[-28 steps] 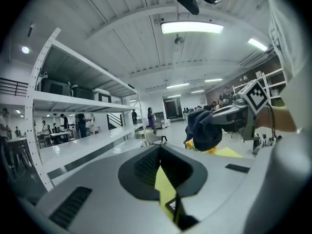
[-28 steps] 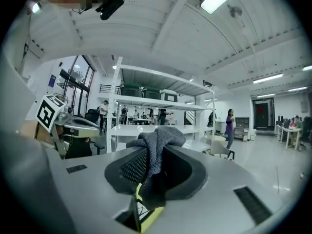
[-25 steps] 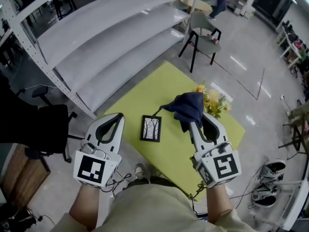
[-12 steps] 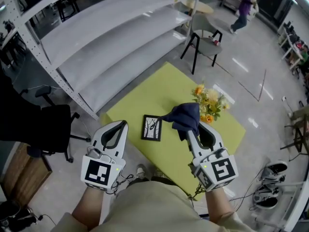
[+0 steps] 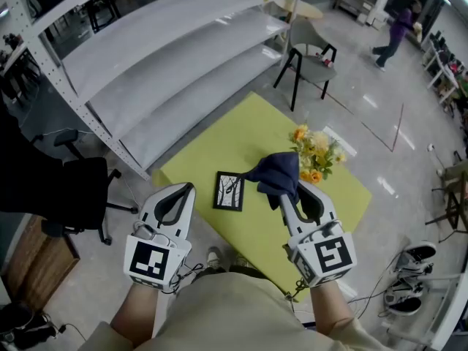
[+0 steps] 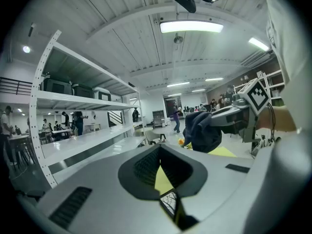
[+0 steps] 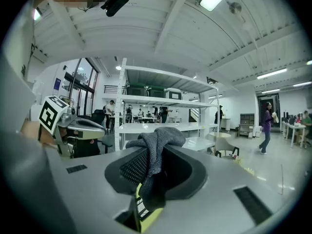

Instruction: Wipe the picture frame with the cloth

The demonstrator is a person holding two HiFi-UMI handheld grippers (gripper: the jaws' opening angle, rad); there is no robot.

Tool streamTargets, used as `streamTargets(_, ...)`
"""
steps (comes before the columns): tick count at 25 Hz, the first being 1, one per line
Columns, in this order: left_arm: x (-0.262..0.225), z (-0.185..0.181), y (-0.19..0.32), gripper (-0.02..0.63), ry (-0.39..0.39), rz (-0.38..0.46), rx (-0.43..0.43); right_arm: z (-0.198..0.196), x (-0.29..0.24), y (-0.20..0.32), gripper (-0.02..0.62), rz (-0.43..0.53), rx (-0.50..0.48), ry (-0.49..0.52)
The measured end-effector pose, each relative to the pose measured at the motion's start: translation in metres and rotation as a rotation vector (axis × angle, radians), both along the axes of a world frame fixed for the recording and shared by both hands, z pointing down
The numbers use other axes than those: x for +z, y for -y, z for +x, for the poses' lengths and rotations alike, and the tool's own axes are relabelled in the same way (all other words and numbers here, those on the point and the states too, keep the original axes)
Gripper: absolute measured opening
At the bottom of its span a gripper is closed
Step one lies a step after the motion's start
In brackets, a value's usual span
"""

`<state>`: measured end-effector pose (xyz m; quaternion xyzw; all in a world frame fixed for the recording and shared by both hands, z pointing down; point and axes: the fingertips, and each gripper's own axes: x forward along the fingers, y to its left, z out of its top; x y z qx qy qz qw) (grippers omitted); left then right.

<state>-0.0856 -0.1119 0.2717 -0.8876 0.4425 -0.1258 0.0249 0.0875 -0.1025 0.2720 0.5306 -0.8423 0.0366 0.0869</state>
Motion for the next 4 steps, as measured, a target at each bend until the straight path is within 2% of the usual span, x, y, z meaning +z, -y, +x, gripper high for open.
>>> streamTargets(4, 0.0027, 0.0019, -0.0004, 0.008, 0.014, 0.005, 0.004, 0.0017, -0.0012, 0.0009, 0.092, -0.002, 0.009, -0.019)
